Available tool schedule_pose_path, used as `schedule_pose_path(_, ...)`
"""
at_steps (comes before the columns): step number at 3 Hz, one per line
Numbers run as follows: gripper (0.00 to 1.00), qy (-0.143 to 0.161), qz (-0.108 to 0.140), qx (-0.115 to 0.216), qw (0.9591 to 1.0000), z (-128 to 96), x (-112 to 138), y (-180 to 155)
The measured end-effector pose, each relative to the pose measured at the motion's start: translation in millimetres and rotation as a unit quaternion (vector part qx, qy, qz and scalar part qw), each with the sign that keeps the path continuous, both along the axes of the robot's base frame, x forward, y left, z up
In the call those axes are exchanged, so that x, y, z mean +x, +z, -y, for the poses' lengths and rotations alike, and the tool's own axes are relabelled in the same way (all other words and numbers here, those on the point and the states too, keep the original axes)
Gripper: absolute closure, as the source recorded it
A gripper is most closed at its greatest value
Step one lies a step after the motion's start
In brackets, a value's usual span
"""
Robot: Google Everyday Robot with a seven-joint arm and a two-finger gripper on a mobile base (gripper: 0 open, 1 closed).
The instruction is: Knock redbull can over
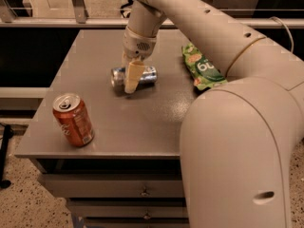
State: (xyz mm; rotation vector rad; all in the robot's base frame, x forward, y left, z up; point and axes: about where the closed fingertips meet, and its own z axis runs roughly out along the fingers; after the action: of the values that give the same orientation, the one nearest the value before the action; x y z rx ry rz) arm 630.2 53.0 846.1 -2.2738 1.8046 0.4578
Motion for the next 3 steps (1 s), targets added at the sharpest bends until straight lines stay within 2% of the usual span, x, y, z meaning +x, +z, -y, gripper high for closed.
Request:
schedule_pose_path(1,0.0,-0.001,-0.01,0.009,0.9999,1.8,-6.9,-3.7)
schedule_pose_path(2,0.0,-0.008,-0.016,0.02,0.9996,8.9,-9.6,-2.1)
schedule_pose_path(3,0.0,-0.052,-0.006,0.061,0.9968,45.4,5.8,16.3)
